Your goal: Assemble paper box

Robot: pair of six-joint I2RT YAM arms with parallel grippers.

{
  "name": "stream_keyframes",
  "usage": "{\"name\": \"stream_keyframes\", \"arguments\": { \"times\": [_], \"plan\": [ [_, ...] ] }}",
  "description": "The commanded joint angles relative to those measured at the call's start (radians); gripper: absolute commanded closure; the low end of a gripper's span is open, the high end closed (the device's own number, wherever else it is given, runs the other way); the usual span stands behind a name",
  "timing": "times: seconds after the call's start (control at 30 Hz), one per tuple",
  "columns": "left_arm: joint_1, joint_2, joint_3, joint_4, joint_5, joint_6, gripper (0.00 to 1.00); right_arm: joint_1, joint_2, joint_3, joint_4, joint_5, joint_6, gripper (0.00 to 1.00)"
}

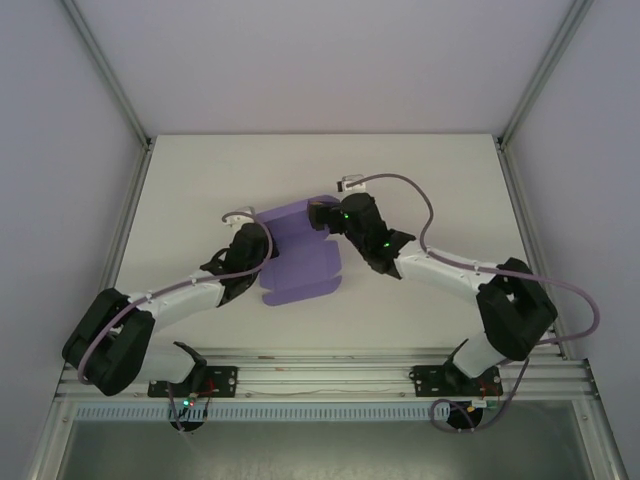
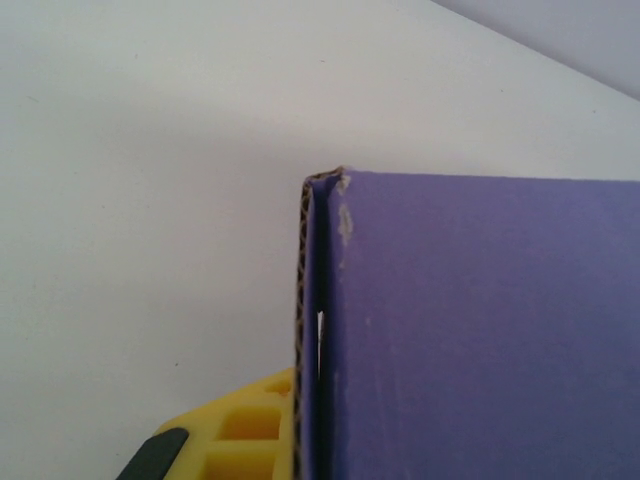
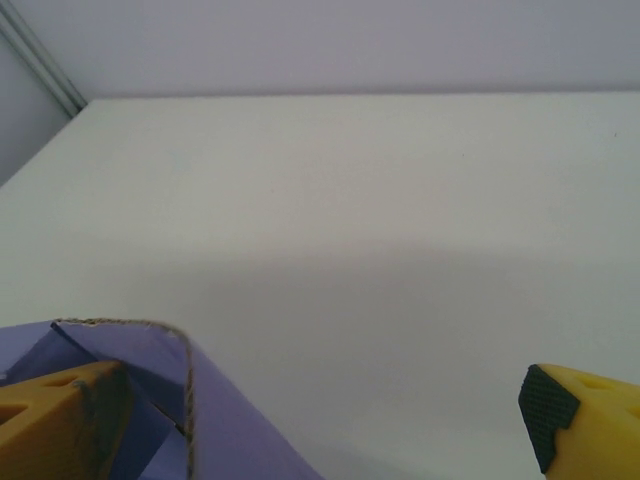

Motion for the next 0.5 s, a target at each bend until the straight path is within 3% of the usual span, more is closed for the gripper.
{"name": "stream_keyframes", "arguments": {
  "times": [0.0,0.23,0.47],
  "plan": [
    [-0.018,-0.004,0.037,-0.014,0.023,-0.027,1.00,0.047,0.039,-0.017,0.183,0.151,-0.052,0.00],
    [-0.022,0.005,0.033,0.008,0.033,-0.038,1.00,0.070,-0.004,-0.107,0.336,0.263,-0.075,0.00],
    [-0.021,-0.032,0.040,-0.049,-0.035,-0.038,1.00,0.063,-0.144,-0.145,0.124,0.266,-0.118,0.00]
  ]
}}
